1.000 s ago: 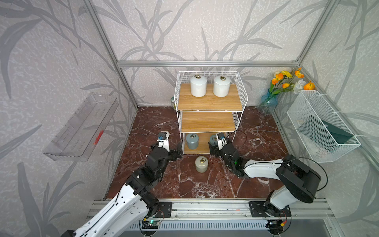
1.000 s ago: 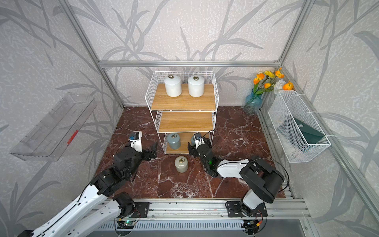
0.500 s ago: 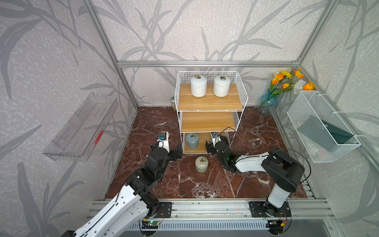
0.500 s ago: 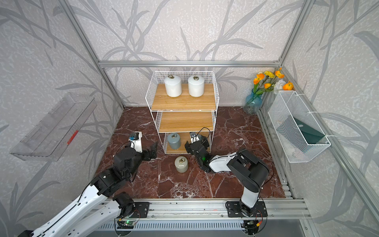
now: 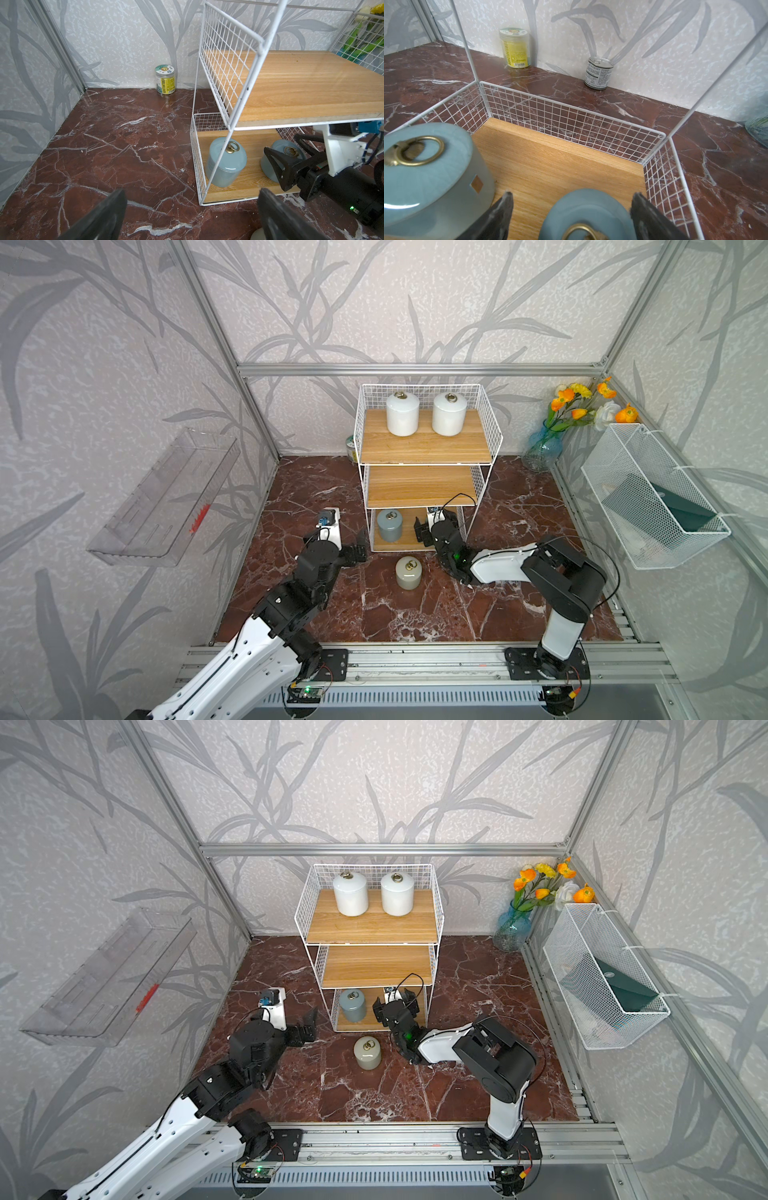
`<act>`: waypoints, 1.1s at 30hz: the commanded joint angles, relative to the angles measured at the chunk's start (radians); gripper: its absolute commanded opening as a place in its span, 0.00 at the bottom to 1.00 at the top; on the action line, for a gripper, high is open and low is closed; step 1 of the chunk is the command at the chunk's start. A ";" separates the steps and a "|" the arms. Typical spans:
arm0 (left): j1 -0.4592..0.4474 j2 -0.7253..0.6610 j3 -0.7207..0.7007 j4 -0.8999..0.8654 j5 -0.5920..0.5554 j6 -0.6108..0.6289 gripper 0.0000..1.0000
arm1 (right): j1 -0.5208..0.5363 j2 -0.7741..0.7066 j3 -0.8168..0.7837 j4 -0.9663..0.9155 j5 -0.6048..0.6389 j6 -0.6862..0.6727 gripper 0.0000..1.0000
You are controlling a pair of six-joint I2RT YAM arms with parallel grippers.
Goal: Remove the tea canisters from the shelf
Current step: Pick up the tea canister from the shelf.
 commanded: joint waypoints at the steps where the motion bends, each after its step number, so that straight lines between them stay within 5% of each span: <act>1: -0.001 -0.001 -0.012 -0.004 -0.015 -0.007 0.99 | -0.001 -0.031 -0.029 0.001 0.035 0.033 0.89; 23: -0.002 0.015 -0.006 -0.004 -0.011 -0.008 0.99 | 0.001 0.039 -0.014 0.054 0.035 -0.003 0.74; 33: -0.002 0.020 -0.002 0.000 -0.011 -0.008 1.00 | 0.053 -0.131 -0.110 0.102 0.025 -0.081 0.70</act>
